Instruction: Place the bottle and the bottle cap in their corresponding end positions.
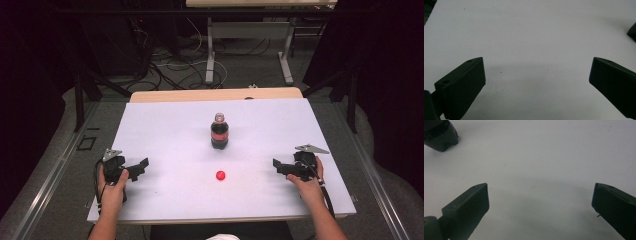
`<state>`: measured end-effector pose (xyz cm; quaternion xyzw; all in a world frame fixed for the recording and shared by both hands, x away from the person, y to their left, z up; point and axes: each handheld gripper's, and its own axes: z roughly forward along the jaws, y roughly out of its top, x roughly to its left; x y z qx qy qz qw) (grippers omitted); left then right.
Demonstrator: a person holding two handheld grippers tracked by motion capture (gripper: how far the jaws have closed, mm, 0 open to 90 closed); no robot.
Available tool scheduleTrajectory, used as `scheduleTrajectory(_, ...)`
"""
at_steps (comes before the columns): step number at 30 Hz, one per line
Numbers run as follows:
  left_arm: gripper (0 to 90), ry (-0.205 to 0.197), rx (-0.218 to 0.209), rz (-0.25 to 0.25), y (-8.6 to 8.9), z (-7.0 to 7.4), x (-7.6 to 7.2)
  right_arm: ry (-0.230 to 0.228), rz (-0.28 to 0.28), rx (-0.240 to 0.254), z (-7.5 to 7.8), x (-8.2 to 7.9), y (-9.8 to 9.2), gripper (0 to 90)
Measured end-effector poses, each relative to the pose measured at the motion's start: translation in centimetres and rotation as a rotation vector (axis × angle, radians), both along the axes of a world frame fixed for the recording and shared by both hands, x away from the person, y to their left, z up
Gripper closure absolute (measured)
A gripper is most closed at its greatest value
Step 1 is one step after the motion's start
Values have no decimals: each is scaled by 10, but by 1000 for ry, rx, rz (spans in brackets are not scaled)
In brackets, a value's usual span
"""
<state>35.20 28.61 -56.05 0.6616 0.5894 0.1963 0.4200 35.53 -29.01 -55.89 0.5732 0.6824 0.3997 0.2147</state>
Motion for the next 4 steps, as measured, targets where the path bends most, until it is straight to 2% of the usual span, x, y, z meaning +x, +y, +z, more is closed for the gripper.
scheduleTrajectory(4, 8, 2, 0, 0, 0, 0, 0, 0, 0, 7, 1, 0, 0, 7)
